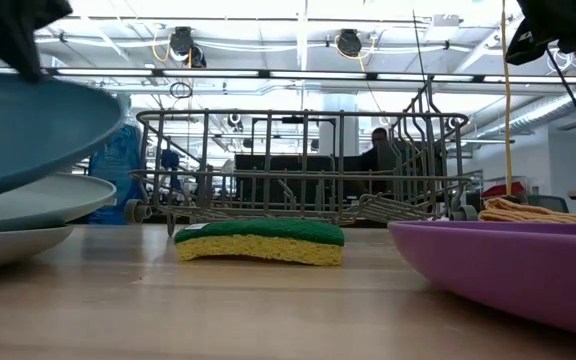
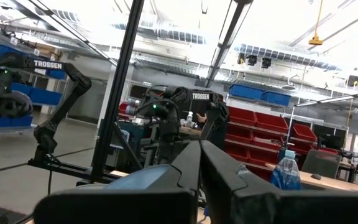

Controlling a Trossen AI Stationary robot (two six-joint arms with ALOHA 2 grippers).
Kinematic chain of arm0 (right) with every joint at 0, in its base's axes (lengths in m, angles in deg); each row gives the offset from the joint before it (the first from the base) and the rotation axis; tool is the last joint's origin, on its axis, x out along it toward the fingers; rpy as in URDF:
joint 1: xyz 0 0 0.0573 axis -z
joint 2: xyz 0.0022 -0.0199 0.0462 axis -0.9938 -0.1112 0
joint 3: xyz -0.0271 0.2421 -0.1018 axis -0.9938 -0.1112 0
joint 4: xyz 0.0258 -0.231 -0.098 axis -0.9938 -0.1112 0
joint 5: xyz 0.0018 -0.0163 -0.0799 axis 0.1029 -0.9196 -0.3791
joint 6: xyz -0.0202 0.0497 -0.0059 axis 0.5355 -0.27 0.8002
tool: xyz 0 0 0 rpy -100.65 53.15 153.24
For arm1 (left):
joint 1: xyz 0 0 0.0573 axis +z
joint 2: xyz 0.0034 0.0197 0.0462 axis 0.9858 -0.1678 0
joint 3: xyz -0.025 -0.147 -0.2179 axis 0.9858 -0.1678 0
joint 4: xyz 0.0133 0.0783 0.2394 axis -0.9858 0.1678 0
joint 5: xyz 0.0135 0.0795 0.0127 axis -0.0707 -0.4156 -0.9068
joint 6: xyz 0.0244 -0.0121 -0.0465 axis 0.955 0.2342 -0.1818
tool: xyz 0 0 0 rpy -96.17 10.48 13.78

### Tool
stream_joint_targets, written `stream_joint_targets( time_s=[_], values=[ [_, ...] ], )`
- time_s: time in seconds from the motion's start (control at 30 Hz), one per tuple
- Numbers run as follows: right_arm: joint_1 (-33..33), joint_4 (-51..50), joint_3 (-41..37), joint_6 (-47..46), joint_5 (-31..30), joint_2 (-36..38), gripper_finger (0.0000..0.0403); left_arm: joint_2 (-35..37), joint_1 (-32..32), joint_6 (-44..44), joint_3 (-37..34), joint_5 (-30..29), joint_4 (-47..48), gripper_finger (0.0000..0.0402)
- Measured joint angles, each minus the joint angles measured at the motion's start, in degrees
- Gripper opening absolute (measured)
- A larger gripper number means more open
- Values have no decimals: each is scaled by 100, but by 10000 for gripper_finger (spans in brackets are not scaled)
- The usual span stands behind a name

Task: Sort dishes
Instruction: Put the blue plate in the dish rack

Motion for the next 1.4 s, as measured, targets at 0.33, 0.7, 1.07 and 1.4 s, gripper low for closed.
stream_joint_targets(
  time_s=[0.33,0.7,1.07,1.4],
  values=[
    [1,1,0,0,0,0,6,4,0,493,719,-642,186,1],
    [-1,5,0,-8,0,0,6,3,0,887,1141,-1026,307,1],
    [1,5,0,-301,0,0,6,4,0,602,1126,-603,268,0],
    [1,4,0,-317,-4,0,6,-169,-12,240,418,606,-1262,120]
  ],
)
